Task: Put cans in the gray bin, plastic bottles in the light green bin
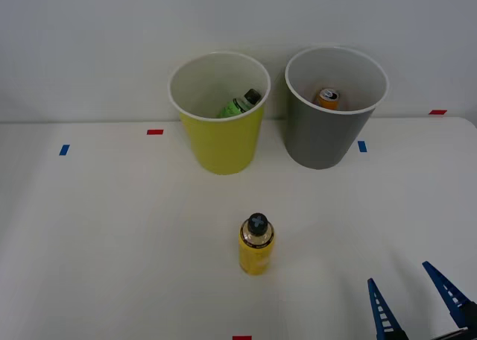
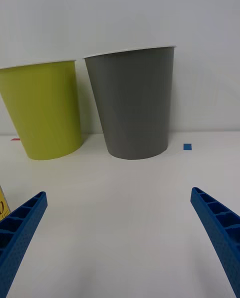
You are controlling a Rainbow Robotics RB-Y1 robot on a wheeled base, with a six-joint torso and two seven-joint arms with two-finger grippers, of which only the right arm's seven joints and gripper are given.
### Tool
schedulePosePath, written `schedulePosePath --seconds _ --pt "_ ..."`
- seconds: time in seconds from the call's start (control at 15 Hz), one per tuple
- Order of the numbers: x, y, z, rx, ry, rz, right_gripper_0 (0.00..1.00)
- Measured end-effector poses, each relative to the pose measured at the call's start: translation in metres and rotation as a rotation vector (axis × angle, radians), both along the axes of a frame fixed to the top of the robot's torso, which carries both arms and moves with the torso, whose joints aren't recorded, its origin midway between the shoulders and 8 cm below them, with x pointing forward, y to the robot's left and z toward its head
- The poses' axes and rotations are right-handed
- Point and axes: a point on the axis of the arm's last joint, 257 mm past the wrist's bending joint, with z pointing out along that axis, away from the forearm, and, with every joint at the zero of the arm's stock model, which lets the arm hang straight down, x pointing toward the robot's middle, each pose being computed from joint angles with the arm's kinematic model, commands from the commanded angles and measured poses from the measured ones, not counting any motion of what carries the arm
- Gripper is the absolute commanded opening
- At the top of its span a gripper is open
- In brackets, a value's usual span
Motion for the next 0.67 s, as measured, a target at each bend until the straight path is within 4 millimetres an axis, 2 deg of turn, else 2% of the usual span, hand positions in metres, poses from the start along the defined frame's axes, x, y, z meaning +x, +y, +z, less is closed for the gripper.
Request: schedulePosePath --seconds 0.67 --pt "0.0 0.0 0.0 0.0 0.0 0.0 1.0"
